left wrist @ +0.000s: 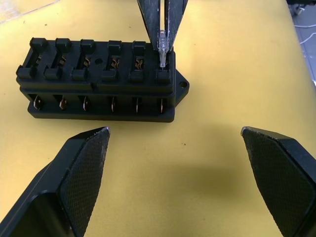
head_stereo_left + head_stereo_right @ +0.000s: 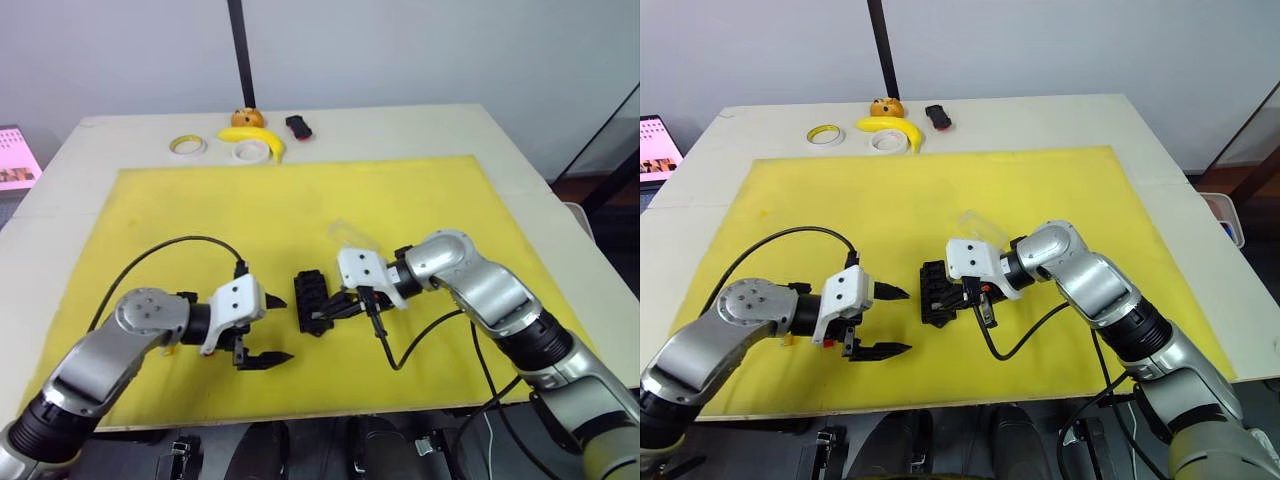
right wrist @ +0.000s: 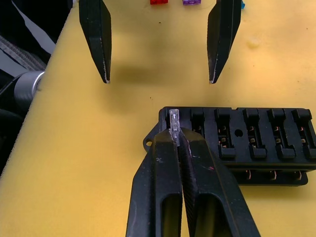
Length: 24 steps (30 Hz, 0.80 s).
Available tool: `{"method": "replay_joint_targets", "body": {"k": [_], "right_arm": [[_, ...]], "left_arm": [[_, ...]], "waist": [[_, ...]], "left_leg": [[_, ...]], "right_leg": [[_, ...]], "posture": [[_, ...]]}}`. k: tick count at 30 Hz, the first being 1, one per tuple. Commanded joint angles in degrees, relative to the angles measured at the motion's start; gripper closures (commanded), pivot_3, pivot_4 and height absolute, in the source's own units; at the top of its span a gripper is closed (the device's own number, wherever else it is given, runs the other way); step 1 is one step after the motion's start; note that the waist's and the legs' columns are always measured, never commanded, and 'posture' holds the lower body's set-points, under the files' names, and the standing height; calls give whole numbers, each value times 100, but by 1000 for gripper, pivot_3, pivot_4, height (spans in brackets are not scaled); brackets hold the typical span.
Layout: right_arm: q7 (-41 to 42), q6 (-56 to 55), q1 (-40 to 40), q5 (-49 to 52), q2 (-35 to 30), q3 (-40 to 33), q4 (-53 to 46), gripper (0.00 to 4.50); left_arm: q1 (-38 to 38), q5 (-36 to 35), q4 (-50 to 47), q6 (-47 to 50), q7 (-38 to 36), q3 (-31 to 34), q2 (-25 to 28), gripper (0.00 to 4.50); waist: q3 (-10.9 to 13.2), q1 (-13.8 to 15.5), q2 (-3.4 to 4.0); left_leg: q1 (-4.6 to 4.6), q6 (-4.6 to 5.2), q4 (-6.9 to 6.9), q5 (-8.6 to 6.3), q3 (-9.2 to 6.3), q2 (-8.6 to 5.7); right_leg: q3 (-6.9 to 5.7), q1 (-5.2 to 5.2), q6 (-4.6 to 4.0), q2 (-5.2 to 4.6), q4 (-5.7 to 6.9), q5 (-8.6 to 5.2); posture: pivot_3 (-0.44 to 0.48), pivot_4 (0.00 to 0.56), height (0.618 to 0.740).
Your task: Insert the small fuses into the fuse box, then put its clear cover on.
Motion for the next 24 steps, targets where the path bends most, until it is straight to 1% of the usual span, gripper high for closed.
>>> {"method": "replay_joint_targets", "body": {"k": [1,24], "right_arm": [[45,-80,-74,-49,-55,-37,-259,4500],[110,-499,-258,-795,37,447,179,4500]], "left_arm": [[-82,0,-54,-60,-8,61,-9,30],[-101,73,-55,-53,88,25,-107,30]], "waist": [[0,1,0],[-1,-13,-1]], "left_leg": [[0,0,0,0,0,0],[5,0,4,0,1,-2]], "right_leg": [[0,0,0,0,0,0],[0,5,1,1,4,1]], "posture": [[0,150,740],[0,150,740]]}}
